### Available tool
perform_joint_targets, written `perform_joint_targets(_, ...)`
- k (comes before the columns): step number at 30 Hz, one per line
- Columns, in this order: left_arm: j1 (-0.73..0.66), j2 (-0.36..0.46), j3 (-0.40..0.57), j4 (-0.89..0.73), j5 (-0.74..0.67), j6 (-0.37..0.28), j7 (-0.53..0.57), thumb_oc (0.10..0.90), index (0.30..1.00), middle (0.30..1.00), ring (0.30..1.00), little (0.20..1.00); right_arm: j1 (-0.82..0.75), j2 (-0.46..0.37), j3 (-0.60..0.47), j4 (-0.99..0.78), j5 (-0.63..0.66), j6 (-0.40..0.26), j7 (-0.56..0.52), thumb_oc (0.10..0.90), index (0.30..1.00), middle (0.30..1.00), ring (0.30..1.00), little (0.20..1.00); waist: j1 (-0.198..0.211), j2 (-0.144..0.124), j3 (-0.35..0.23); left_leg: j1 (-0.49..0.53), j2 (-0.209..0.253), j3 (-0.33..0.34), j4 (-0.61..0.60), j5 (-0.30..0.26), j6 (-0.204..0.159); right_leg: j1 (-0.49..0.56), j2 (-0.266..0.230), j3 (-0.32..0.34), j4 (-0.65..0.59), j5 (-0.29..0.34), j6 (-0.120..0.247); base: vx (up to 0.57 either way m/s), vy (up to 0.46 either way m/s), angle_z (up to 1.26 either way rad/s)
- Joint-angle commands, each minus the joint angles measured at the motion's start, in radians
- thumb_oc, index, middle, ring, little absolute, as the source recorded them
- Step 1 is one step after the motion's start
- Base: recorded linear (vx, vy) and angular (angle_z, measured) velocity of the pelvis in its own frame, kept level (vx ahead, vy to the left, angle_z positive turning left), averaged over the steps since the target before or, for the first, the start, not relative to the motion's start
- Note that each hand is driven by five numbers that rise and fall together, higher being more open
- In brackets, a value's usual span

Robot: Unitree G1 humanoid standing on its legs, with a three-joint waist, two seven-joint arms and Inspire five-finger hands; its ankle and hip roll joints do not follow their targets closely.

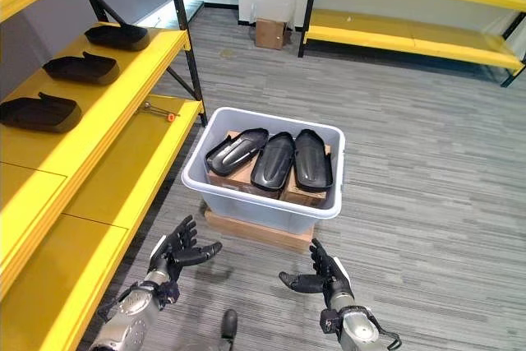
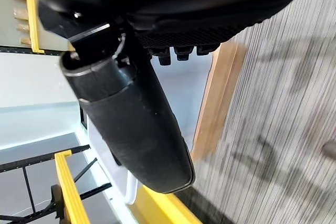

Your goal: Move parts from the plastic box to the shelf.

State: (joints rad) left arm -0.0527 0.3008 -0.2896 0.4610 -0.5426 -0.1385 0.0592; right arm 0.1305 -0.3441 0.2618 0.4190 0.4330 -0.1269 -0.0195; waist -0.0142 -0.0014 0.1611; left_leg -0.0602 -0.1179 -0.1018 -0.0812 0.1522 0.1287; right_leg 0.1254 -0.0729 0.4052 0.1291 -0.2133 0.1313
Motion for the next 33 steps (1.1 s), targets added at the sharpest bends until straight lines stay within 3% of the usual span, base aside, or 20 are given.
perform_joint_targets(1, -0.001, 0.023, 0.004, -0.123, 0.018, -0.087, -0.006, 0.900, 1.000, 1.000, 1.000, 1.000, -0.070, -0.040, -0.023, -0.094, -0.016, -0.067, 0.008, 0.900, 1.000, 1.000, 1.000, 1.000, 0.051, -0.002, -0.071, 0.012, 0.096, 0.037, -0.003, -0.097, -0.117, -0.060, 0.006, -0.007, 0.007, 0.240, 0.022, 0.09, 0.159, -0.07)
perform_joint_targets(3, -0.001, 0.021, 0.005, -0.122, 0.023, -0.078, -0.001, 0.900, 1.000, 1.000, 1.000, 1.000, -0.072, -0.037, -0.021, -0.095, -0.025, -0.062, 0.010, 0.900, 1.000, 1.000, 1.000, 1.000, 0.052, 0.003, -0.057, 0.032, 0.089, 0.039, 0.002, -0.117, -0.106, -0.111, 0.025, -0.037, 0.124, 0.280, 0.033, 0.07, 0.179, -0.07)
perform_joint_targets(4, -0.004, 0.026, 0.009, -0.130, 0.021, -0.072, 0.005, 0.900, 1.000, 1.000, 1.000, 1.000, -0.081, -0.031, -0.015, -0.091, -0.024, -0.059, 0.010, 0.900, 1.000, 1.000, 1.000, 1.000, 0.044, 0.015, -0.014, 0.067, 0.093, 0.049, 0.013, -0.136, -0.093, -0.190, 0.048, -0.115, 0.279, 0.340, 0.045, 0.03, 0.159, -0.14)
perform_joint_targets(5, -0.004, 0.025, 0.009, -0.130, 0.021, -0.072, 0.005, 0.900, 1.000, 1.000, 1.000, 1.000, -0.081, -0.032, -0.015, -0.091, -0.024, -0.059, 0.010, 0.900, 1.000, 1.000, 1.000, 1.000, 0.045, 0.017, -0.016, 0.064, 0.096, 0.050, 0.012, -0.134, -0.094, -0.194, 0.050, -0.114, 0.277, 0.344, 0.045, 0.03, 0.180, -0.34)
perform_joint_targets(7, 0.003, 0.031, 0.014, -0.138, 0.021, -0.071, 0.001, 0.900, 1.000, 1.000, 1.000, 1.000, -0.075, -0.029, -0.016, -0.100, -0.029, -0.059, 0.017, 0.900, 1.000, 1.000, 1.000, 1.000, 0.042, 0.035, 0.003, 0.087, 0.101, 0.057, 0.021, -0.149, -0.086, -0.249, 0.036, -0.237, 0.349, 0.329, 0.017, 0.06, 0.160, -0.29)
perform_joint_targets(9, 0.014, 0.035, 0.021, -0.139, 0.023, -0.066, -0.004, 0.900, 1.000, 1.000, 1.000, 1.000, -0.062, -0.019, -0.016, -0.100, -0.037, -0.055, 0.019, 0.900, 1.000, 1.000, 1.000, 1.000, 0.047, 0.038, -0.005, 0.112, 0.091, 0.064, 0.026, -0.167, -0.079, -0.254, -0.012, -0.355, 0.327, 0.307, -0.001, 0.15, 0.139, -0.11)
perform_joint_targets(11, 0.024, 0.036, 0.028, -0.132, 0.013, -0.066, -0.014, 0.900, 1.000, 1.000, 1.000, 1.000, -0.062, -0.014, -0.011, -0.092, -0.033, -0.058, 0.021, 0.900, 1.000, 1.000, 1.000, 1.000, 0.063, 0.037, -0.020, 0.126, 0.091, 0.089, 0.019, -0.178, -0.087, -0.256, -0.030, -0.444, 0.200, 0.245, -0.016, 0.20, 0.037, -0.28)
perform_joint_targets(12, 0.031, 0.036, 0.032, -0.125, 0.002, -0.067, -0.019, 0.900, 1.000, 1.000, 1.000, 1.000, -0.061, -0.017, -0.009, -0.091, -0.029, -0.061, 0.022, 0.900, 1.000, 1.000, 1.000, 1.000, 0.059, 0.033, -0.026, 0.135, 0.088, 0.087, 0.016, -0.183, -0.093, -0.262, -0.012, -0.435, 0.092, 0.254, -0.012, 0.17, -0.022, -0.52)
perform_joint_targets(13, 0.032, 0.036, 0.032, -0.125, 0.002, -0.068, -0.019, 0.900, 1.000, 1.000, 1.000, 1.000, -0.061, -0.017, -0.009, -0.091, -0.028, -0.061, 0.022, 0.900, 1.000, 1.000, 1.000, 1.000, 0.059, 0.034, -0.025, 0.137, 0.089, 0.087, 0.016, -0.183, -0.093, -0.259, -0.011, -0.436, 0.089, 0.255, -0.013, 0.16, -0.044, -0.38)
perform_joint_targets(15, 0.035, 0.033, 0.038, -0.111, 0.003, -0.071, -0.011, 0.900, 1.000, 1.000, 1.000, 1.000, -0.060, -0.025, -0.005, -0.083, -0.034, -0.066, 0.020, 0.900, 1.000, 1.000, 1.000, 1.000, 0.055, 0.024, -0.019, 0.149, 0.084, 0.079, 0.024, -0.196, -0.100, -0.267, -0.020, -0.423, -0.028, 0.294, -0.003, 0.12, -0.034, 0.17)
perform_joint_targets(17, 0.050, 0.028, 0.041, -0.114, 0.005, -0.065, -0.020, 0.900, 1.000, 1.000, 1.000, 1.000, -0.050, -0.029, -0.003, -0.091, -0.042, -0.060, 0.023, 0.900, 1.000, 1.000, 1.000, 1.000, 0.065, 0.012, -0.016, 0.162, 0.076, 0.078, 0.033, -0.202, -0.102, -0.222, -0.040, -0.439, -0.033, 0.299, 0.001, 0.08, -0.037, 0.27)
perform_joint_targets(19, 0.054, 0.019, 0.040, -0.106, 0.004, -0.068, -0.023, 0.900, 1.000, 1.000, 1.000, 1.000, -0.046, -0.033, -0.004, -0.093, -0.044, -0.063, 0.027, 0.900, 1.000, 1.000, 1.000, 1.000, 0.064, 0.006, -0.028, 0.170, 0.077, 0.078, 0.012, -0.196, -0.109, -0.191, -0.026, -0.409, -0.090, 0.311, -0.007, 0.09, -0.065, 0.46)
perform_joint_targets(21, 0.062, 0.013, 0.040, -0.112, 0.003, -0.067, -0.026, 0.900, 1.000, 1.000, 1.000, 1.000, -0.041, -0.040, -0.014, -0.101, -0.055, -0.065, 0.027, 0.900, 1.000, 1.000, 1.000, 1.000, 0.076, 0.006, -0.043, 0.171, 0.081, 0.085, 0.004, -0.195, -0.114, -0.167, -0.031, -0.444, -0.114, 0.310, -0.006, 0.08, -0.071, 0.22)
perform_joint_targets(33, 0.082, 0.000, 0.043, -0.101, -0.007, -0.052, -0.031, 0.900, 1.000, 1.000, 1.000, 1.000, -0.024, -0.047, -0.012, -0.100, -0.044, -0.061, 0.040, 0.900, 1.000, 1.000, 1.000, 1.000, 0.080, 0.000, -0.077, 0.192, 0.106, 0.076, -0.006, -0.202, -0.141, -0.092, 0.001, -0.436, -0.161, 0.276, -0.033, 0.06, -0.069, -0.04)
